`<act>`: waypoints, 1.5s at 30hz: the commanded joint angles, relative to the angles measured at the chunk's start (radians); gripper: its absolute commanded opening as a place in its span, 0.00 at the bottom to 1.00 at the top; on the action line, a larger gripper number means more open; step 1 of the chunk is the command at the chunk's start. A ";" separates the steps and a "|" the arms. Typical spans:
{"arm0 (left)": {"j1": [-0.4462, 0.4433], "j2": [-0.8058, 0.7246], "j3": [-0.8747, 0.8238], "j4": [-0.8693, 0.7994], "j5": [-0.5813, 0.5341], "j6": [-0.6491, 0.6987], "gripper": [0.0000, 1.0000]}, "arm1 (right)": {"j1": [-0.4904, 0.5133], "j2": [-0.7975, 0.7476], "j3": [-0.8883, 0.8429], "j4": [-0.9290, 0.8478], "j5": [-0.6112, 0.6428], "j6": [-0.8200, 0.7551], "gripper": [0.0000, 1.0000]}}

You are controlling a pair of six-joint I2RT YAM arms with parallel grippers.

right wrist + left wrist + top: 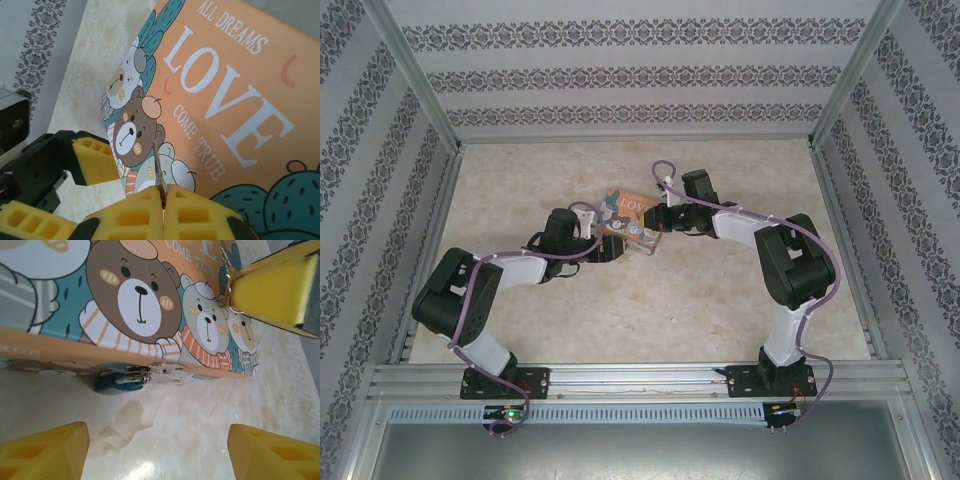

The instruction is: Unlock the padlock with the key

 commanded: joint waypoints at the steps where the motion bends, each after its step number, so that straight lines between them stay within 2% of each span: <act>1: -0.008 0.023 0.033 0.066 0.021 0.039 0.73 | -0.006 0.031 -0.040 -0.022 -0.001 -0.018 0.00; 16: -0.022 0.151 0.040 0.237 0.009 0.075 0.68 | -0.008 0.024 -0.049 -0.045 0.017 -0.045 0.00; 33: -0.058 0.223 0.072 0.239 0.016 0.080 0.61 | -0.007 0.033 -0.041 -0.053 0.023 -0.051 0.00; 45: -0.114 0.225 0.064 0.303 -0.087 0.001 0.54 | -0.007 0.030 -0.043 -0.053 0.025 -0.051 0.00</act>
